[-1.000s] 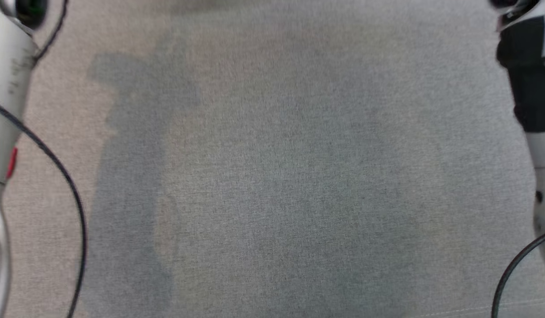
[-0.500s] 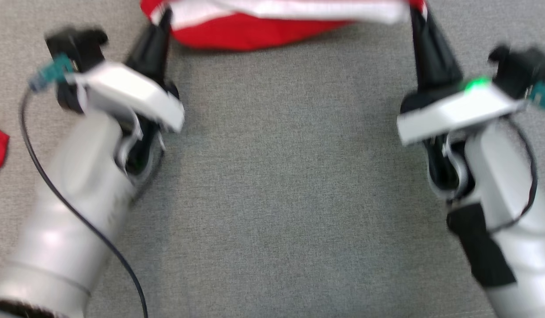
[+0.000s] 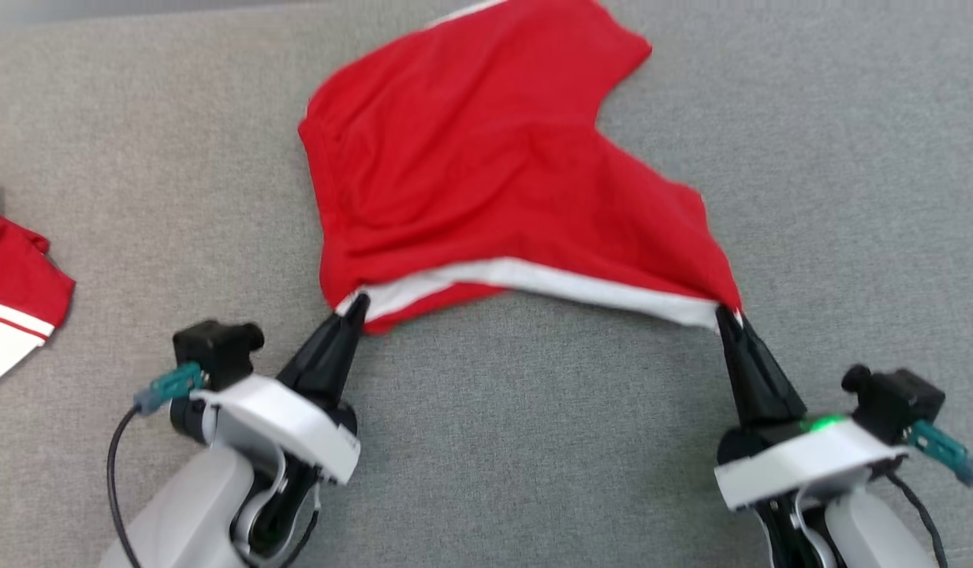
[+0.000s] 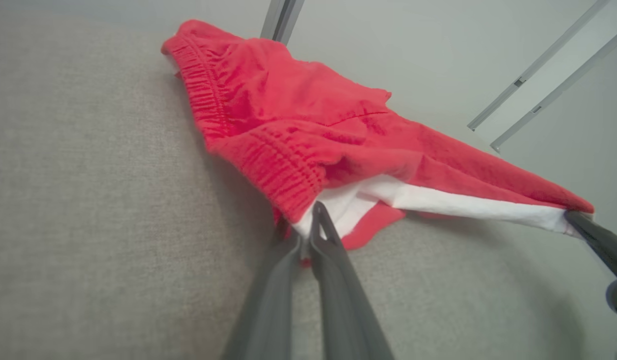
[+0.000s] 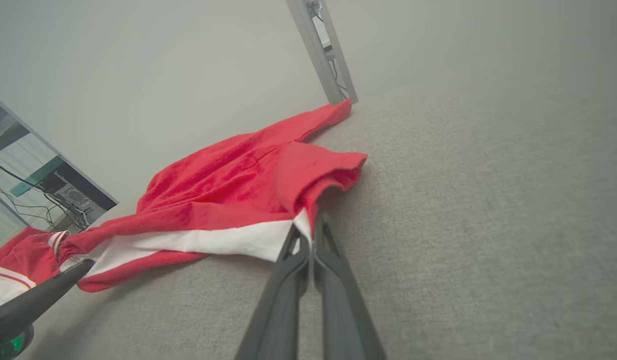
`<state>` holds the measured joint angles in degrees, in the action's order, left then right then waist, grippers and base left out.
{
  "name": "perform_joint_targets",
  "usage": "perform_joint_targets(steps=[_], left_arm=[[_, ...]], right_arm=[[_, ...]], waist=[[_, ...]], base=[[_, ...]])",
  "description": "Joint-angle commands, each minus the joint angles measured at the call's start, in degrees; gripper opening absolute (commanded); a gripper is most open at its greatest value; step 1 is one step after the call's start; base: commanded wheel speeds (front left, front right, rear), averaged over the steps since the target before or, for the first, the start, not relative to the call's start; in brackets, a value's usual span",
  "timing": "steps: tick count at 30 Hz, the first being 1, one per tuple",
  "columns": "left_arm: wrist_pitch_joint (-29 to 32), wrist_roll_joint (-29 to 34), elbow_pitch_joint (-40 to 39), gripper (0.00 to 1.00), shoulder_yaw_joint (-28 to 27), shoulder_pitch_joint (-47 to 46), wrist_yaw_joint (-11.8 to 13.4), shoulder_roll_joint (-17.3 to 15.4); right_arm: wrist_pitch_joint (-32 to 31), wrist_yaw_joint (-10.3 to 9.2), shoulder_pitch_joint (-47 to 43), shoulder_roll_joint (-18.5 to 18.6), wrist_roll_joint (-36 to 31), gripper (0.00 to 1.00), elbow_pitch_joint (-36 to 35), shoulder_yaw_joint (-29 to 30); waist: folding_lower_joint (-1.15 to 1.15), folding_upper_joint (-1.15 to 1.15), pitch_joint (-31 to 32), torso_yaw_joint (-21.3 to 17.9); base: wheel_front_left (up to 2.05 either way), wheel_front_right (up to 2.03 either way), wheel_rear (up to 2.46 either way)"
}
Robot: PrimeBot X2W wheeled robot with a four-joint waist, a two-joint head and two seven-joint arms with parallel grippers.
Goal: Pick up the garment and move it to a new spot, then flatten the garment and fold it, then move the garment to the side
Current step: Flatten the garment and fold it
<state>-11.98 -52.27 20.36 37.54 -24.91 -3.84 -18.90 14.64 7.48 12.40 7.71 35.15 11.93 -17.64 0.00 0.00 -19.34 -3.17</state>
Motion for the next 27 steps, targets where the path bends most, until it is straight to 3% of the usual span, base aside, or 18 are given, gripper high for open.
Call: perform_joint_targets(steps=[1, 7, 13, 22, 27], left_arm=[[0.27, -0.07, -1.20, 0.00, 0.00, 1.18, 0.63, -0.95], [3.24, 0.04, -10.43, 0.00, 1.16, 8.83, 4.12, -5.86], [6.48, -1.95, -17.72, 0.00, 2.56, 15.55, 6.55, -8.48], [10.58, -5.23, -25.60, 0.00, 4.04, 23.73, 9.00, -12.42], [10.53, -6.05, -27.92, 0.00, 3.24, 25.23, 9.88, -13.57]], right_arm=[[-0.14, 0.04, -1.24, 0.42, 0.21, 0.00, -0.67, 0.43], [-3.51, 0.04, -10.18, -0.12, -0.71, 0.00, -5.85, 1.88], [-7.64, 0.04, -19.60, -2.24, -2.05, 0.00, -11.52, 4.26], [-13.32, 0.04, -30.82, -4.30, -4.15, 0.00, -20.21, 8.48], [-14.99, 0.04, -32.57, -4.62, -5.37, 0.00, -23.70, 10.57]], waist=[[0.00, 0.00, 1.35, -0.06], [0.00, 0.00, 4.87, -0.08], [0.00, 0.00, 8.09, -0.15], [0.00, 0.00, 9.82, -0.79], [0.00, 0.00, 9.72, -0.90]], base=[[0.00, 0.00, 0.00], [0.00, 0.00, 0.00], [0.00, 0.00, 0.00], [0.00, 0.00, 0.00], [0.00, 0.00, 0.00]])
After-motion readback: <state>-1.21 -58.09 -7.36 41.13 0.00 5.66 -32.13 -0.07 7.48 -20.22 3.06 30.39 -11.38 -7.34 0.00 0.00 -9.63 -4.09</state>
